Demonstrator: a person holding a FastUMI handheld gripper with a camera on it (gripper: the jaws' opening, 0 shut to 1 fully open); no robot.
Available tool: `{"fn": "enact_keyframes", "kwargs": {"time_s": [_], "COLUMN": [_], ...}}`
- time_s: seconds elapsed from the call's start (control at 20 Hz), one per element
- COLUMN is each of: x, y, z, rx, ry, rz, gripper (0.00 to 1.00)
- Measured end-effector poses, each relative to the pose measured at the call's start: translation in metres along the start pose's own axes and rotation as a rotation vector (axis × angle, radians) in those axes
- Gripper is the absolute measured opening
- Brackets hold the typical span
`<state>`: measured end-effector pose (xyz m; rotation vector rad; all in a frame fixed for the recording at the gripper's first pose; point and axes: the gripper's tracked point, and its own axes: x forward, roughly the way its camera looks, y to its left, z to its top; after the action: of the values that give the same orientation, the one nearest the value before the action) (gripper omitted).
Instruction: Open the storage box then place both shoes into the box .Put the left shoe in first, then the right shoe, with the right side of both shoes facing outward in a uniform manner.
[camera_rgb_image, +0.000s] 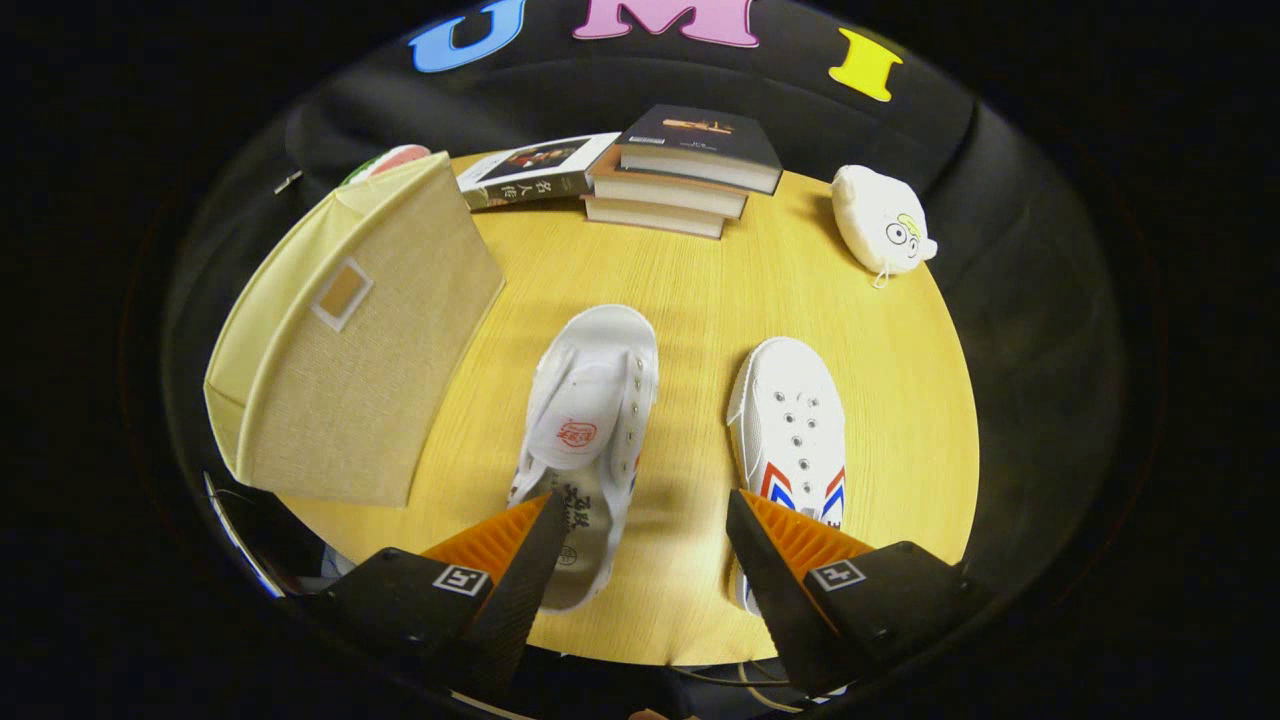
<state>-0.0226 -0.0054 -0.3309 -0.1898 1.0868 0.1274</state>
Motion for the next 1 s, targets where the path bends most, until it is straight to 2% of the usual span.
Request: {"fn": "enact_keyframes", "kwargs": {"time_s": [0.35,0.45,0.5,0.55,0.6,0.7,0.75,0.85,0.9,1.0], "x": [0.040,0.049,0.053,0.055,0.058,0.059,0.061,0.060,0.058,0.058], "y": [0.010,0.015,0.016,0.015,0.018,0.019,0.020,0.017,0.015,0.014], "z": [0.021,0.018,0.019,0.020,0.021,0.020,0.018,0.020,0.020,0.020], "rx": [-0.049,-0.052,-0.043,-0.026,0.003,0.077,0.111,0.157,0.176,0.209], "ry": [-0.030,0.001,0.015,0.019,0.024,0.050,0.057,0.061,0.059,0.061], "rz": [0.023,0.049,0.059,0.057,0.075,0.088,0.100,0.116,0.118,0.129], "gripper": [0.97,0.91,0.79,0.71,0.51,0.32,0.32,0.25,0.17,0.09]}}
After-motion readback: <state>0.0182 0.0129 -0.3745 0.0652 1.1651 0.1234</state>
